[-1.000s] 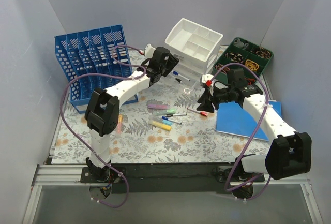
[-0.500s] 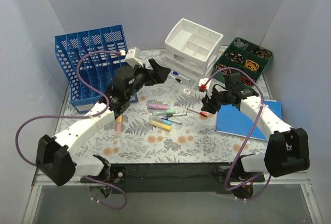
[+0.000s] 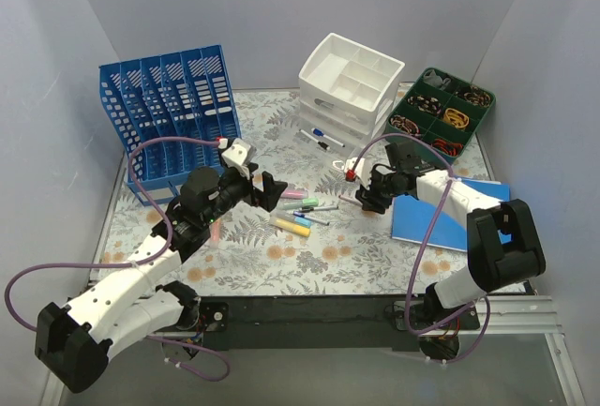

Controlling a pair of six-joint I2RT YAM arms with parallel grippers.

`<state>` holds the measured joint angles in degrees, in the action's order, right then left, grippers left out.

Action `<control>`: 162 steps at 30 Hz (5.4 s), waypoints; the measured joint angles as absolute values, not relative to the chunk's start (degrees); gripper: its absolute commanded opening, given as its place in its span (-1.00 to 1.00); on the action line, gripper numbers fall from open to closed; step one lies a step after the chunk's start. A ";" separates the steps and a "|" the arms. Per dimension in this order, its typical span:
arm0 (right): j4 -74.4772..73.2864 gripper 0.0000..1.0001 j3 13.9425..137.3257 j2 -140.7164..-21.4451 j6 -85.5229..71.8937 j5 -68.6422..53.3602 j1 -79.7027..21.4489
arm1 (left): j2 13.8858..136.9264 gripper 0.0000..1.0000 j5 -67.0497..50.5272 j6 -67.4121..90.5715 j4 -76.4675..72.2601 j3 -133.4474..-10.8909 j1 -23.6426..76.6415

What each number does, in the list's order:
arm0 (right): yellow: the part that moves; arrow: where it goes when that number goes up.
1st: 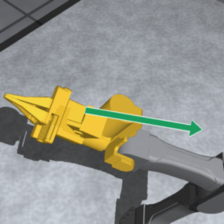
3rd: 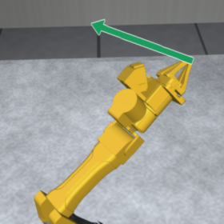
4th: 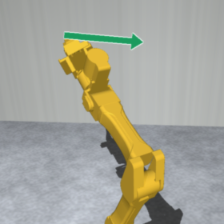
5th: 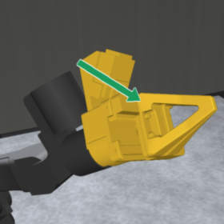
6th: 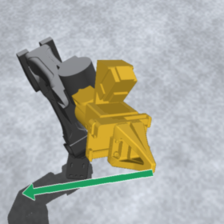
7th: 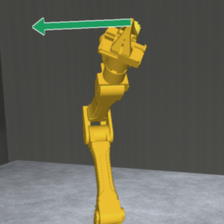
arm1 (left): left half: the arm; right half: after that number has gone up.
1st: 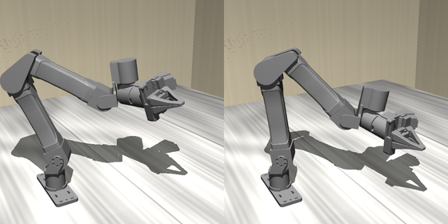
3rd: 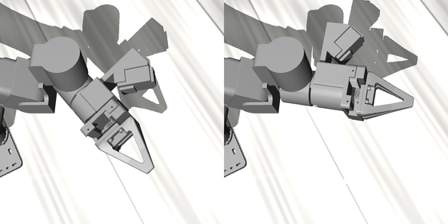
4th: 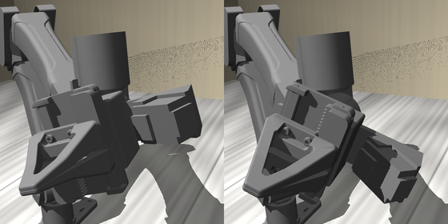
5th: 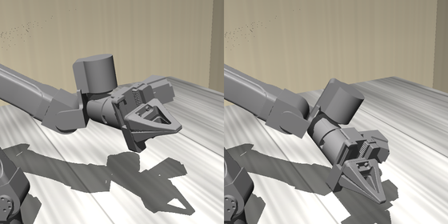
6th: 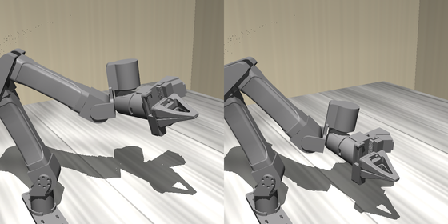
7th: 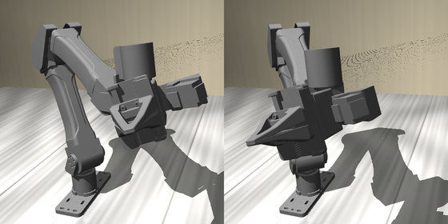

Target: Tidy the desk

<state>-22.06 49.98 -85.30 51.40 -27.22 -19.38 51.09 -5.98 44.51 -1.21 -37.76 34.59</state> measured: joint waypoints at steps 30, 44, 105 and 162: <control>-20.29 -0.97 51.62 -93.71 48.31 -22.68 -23.66 | 51.18 0.97 -5.85 42.15 -0.43 -37.76 34.59; -33.04 -0.97 60.58 -86.08 50.11 -27.09 -23.64 | 51.16 0.96 -6.31 41.91 -0.40 -37.76 34.59; -37.39 -0.22 75.88 -104.53 55.77 -24.73 -38.02 | 42.17 0.97 -1.02 39.77 -1.80 -37.15 34.59; -28.47 -0.76 91.66 -101.86 32.14 -1.87 -34.65 | 44.45 0.97 -4.14 38.76 -1.98 -36.99 34.59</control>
<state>-28.47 91.66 -101.86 32.14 -1.87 -34.65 44.45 -4.14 38.76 -1.98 -36.99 34.59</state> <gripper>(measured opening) 0.056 0.983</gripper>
